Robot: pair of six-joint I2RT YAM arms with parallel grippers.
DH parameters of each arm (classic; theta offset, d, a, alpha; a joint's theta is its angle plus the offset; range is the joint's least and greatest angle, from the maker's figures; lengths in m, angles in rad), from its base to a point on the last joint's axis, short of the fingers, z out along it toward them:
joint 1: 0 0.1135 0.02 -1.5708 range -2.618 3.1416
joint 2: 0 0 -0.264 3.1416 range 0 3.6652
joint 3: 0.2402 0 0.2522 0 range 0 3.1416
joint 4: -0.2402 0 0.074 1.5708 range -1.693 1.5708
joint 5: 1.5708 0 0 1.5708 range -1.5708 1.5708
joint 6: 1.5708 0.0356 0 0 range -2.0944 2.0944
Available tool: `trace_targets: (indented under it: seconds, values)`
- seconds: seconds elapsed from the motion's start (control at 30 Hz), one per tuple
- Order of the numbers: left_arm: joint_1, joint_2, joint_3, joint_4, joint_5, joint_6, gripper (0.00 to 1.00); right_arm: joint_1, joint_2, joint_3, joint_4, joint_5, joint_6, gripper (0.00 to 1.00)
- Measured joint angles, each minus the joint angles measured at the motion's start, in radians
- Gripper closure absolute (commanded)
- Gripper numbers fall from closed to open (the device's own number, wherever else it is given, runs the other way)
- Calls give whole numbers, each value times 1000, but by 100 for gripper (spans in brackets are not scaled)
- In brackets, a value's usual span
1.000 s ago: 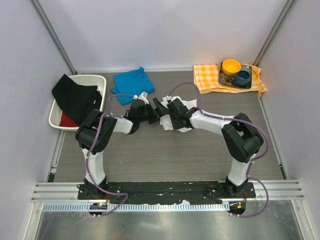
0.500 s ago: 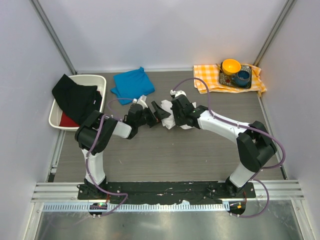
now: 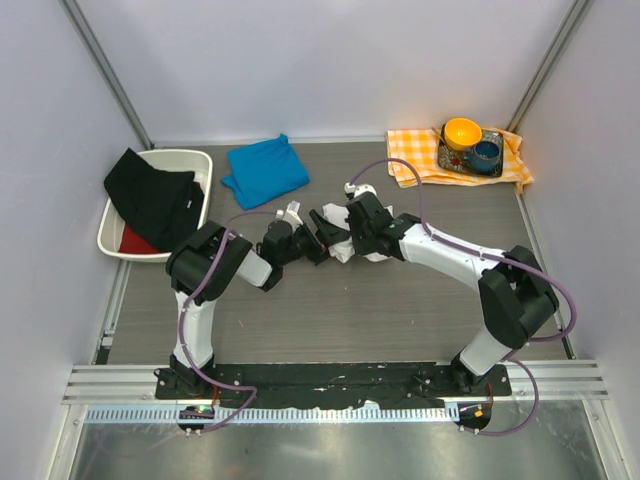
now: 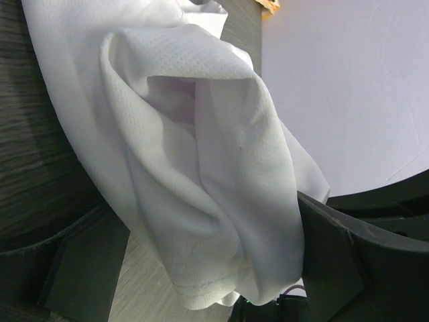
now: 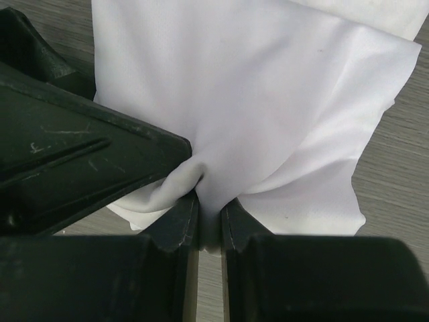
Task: Fold and stack the t-shirts
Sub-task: Neatly place the folded tshirt to the corner
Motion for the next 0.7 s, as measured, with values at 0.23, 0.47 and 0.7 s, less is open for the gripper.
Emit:
trace_targets:
  seconds: [0.23,0.47,0.7]
  values:
    - [-5,8,4,11,-1,-21,0,2,-50,-35,1,-4,1,99]
    - [3,-3,11,-31,-8,-15,0,29,-87,-95,3,-8,7,99]
    - [10,-6,19,-53,2,-23,0,62,-100,-150,11,-8,21,99]
